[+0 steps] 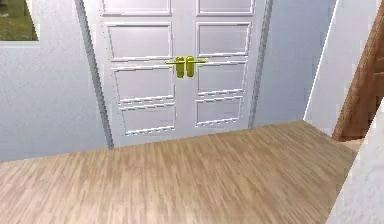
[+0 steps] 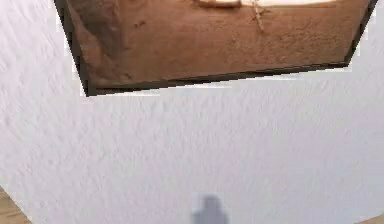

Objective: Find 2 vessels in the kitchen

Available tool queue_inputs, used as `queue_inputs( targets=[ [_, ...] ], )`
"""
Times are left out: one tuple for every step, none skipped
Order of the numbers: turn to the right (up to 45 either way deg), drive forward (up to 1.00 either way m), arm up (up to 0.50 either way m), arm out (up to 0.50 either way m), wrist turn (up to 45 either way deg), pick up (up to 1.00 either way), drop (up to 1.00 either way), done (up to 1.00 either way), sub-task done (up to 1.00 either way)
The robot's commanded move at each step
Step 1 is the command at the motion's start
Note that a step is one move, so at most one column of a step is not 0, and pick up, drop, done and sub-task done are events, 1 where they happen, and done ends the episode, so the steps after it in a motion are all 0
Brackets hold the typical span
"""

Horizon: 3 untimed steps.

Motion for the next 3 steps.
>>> queue_inputs(
  targets=[
    [0.0, 0.45, 0.00, 0.00, 0.0, 0.00, 0.00, 0.00, 0.00],
    [-9.0, 0.00, 0.00, 0.00, 0.0, 0.00, 0.00, 0.00, 0.00],
    [-3.0, 0.00, 0.00, 0.00, 0.0, 0.00, 0.00, 0.00, 0.00]
  ],
)
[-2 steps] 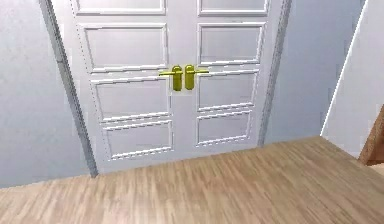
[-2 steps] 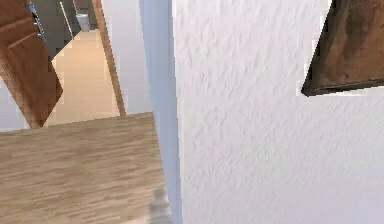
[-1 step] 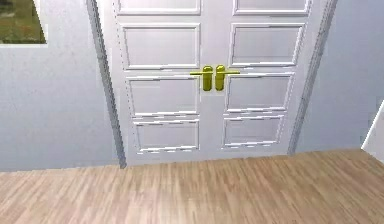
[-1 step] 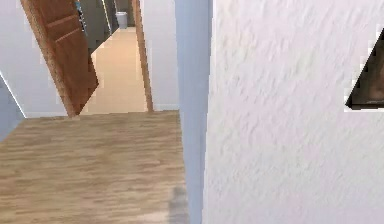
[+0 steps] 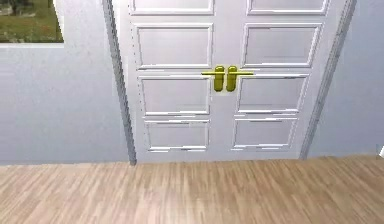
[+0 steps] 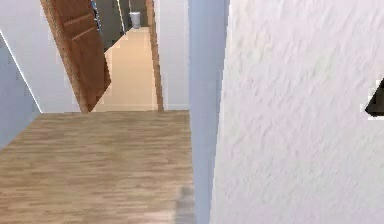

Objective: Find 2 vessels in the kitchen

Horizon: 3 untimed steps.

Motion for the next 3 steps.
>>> queue_inputs(
  targets=[
    [0.0, 0.05, 0.00, 0.00, 0.0, 0.00, 0.00, 0.00, 0.00],
    [42.0, 0.00, 0.00, 0.00, 0.0, 0.00, 0.00, 0.00, 0.00],
    [0.0, 0.20, 0.00, 0.00, 0.0, 0.00, 0.00, 0.00, 0.00]
  ],
)
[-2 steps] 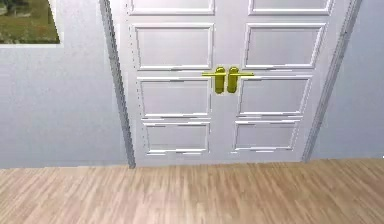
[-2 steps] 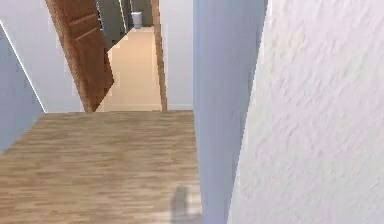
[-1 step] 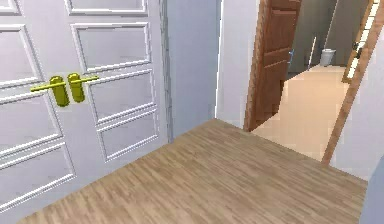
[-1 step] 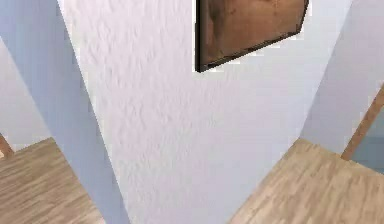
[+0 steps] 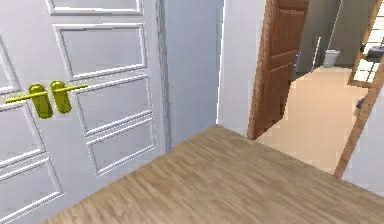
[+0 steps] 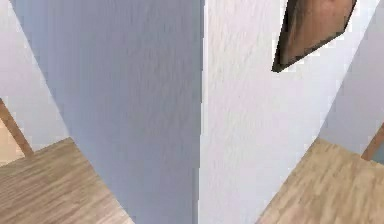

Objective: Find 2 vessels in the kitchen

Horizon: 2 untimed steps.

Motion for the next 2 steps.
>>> queue_inputs(
  targets=[
    [-45.0, 0.00, 0.00, 0.00, 0.0, 0.00, 0.00, 0.00, 0.00],
    [-9.0, 0.00, 0.00, 0.00, 0.0, 0.00, 0.00, 0.00, 0.00]
  ],
)
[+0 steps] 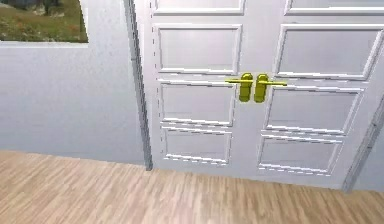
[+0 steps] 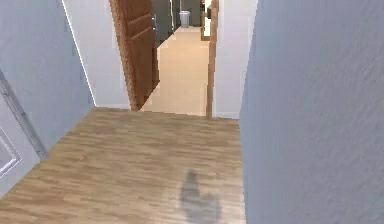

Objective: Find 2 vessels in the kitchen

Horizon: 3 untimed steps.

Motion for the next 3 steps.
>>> queue_inputs(
  targets=[
    [0.0, 0.20, 0.00, 0.00, 0.0, 0.00, 0.00, 0.00, 0.00],
    [45.0, 0.00, 0.00, 0.00, 0.0, 0.00, 0.00, 0.00, 0.00],
    [36.0, 0.00, 0.00, 0.00, 0.0, 0.00, 0.00, 0.00, 0.00]
  ],
)
